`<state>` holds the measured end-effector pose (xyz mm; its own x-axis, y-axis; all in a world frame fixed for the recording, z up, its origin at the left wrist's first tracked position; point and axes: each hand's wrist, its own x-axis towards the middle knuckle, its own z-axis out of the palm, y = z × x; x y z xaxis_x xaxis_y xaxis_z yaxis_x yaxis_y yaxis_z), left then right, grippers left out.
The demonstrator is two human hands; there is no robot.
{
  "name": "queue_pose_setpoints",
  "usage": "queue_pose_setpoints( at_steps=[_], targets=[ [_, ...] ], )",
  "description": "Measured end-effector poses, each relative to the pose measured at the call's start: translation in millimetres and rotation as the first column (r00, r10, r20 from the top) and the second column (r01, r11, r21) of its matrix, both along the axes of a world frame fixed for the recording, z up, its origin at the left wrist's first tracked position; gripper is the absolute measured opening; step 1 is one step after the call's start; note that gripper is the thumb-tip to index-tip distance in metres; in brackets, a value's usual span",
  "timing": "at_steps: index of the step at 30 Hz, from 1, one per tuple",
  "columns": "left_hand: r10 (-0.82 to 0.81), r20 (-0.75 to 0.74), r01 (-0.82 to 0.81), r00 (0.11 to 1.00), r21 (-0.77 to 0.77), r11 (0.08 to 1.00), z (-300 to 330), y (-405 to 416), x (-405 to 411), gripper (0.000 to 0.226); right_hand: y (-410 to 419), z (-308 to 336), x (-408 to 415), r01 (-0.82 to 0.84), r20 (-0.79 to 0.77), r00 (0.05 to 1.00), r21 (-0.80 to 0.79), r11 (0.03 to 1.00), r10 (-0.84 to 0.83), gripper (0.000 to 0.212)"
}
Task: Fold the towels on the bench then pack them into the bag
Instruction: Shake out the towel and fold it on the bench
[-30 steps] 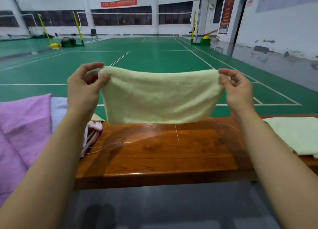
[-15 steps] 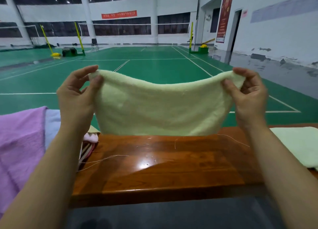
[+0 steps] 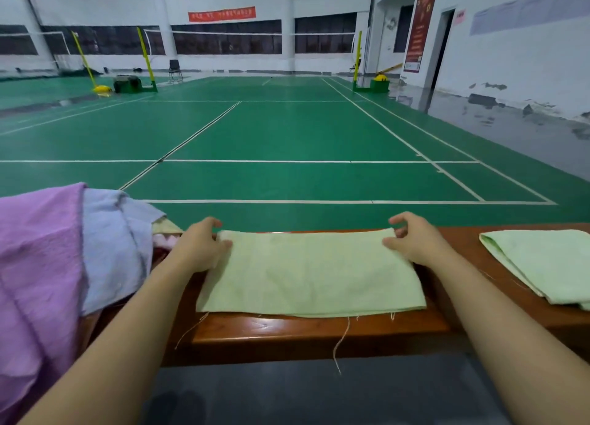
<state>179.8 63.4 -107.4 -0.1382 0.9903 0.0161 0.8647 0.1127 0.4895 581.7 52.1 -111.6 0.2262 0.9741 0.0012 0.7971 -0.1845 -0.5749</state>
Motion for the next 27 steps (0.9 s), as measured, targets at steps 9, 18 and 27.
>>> queue_pose_setpoints(
  at_steps=[9,18,27],
  targets=[
    [-0.184,-0.214,0.195,0.959,0.033,0.980,-5,-43,100,0.062,-24,4,-63,-0.529,0.086,0.847,0.042,0.847,0.525,0.033],
    [-0.310,-0.383,0.275,0.870,-0.145,0.950,-19,-49,116,0.077,-30,15,-80,-0.419,0.363,0.770,-0.332,0.845,0.525,0.060],
    [-0.170,-0.274,0.188,0.946,0.037,0.982,-3,-48,106,0.069,-30,27,-94,-0.544,0.429,0.739,-0.078,0.836,0.520,0.030]
  ],
)
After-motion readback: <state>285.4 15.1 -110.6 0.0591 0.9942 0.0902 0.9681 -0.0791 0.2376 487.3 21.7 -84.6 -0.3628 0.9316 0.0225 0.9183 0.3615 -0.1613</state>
